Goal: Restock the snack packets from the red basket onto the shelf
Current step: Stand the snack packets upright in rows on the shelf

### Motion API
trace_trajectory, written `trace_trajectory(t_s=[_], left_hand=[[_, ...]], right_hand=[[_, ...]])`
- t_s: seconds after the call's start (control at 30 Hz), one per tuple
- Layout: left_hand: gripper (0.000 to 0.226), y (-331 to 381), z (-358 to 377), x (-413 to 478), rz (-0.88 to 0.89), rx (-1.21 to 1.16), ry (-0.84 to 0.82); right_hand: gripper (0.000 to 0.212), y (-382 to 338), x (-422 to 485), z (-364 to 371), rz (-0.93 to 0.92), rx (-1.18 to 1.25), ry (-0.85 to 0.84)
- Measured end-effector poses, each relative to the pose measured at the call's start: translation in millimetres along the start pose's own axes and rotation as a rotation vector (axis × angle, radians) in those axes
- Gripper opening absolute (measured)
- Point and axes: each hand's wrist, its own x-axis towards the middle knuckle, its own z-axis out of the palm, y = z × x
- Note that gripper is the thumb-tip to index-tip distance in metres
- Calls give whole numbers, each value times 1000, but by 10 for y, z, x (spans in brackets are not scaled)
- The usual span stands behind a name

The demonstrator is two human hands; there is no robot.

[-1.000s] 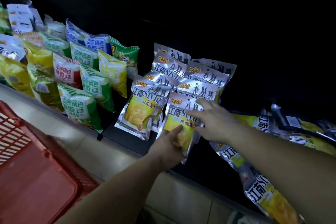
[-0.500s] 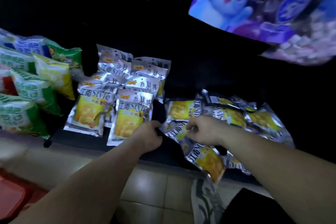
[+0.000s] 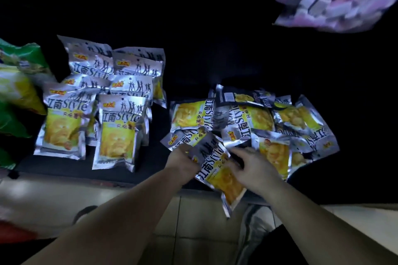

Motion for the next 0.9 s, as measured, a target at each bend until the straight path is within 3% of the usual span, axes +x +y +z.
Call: trace_trajectory(t_s=[0.2, 0.33, 0.43, 0.53, 0.6, 0.7, 0.77, 0.9], left_hand=[[32, 201, -106, 28, -99, -220, -6], [23, 148, -368, -36, -66, -301, -17], [48, 96, -556, -98, -53, -414, -29], [20, 107, -673, -177, -29, -423, -33], [14, 165, -761, -220, 5, -412, -45], [39, 284, -984, -291, 49, -427, -209], [38, 381, -1135, -385, 87, -423, -321], [42, 456, -1303, -437, 182, -478, -231]], right_hand=[[45, 186, -62, -76, 38, 80, 15], [36, 94, -58, -110, 93, 55, -19], [40, 15, -127, -123, 136, 4, -15], [39, -101, -218, -80, 145, 67, 1], [35, -260, -227, -84, 74, 106, 9], [59, -609, -156, -217, -7, 296, -29], [75, -848, -117, -334, -61, 474, -8], [67, -1167, -24, -372, -105, 706, 64]])
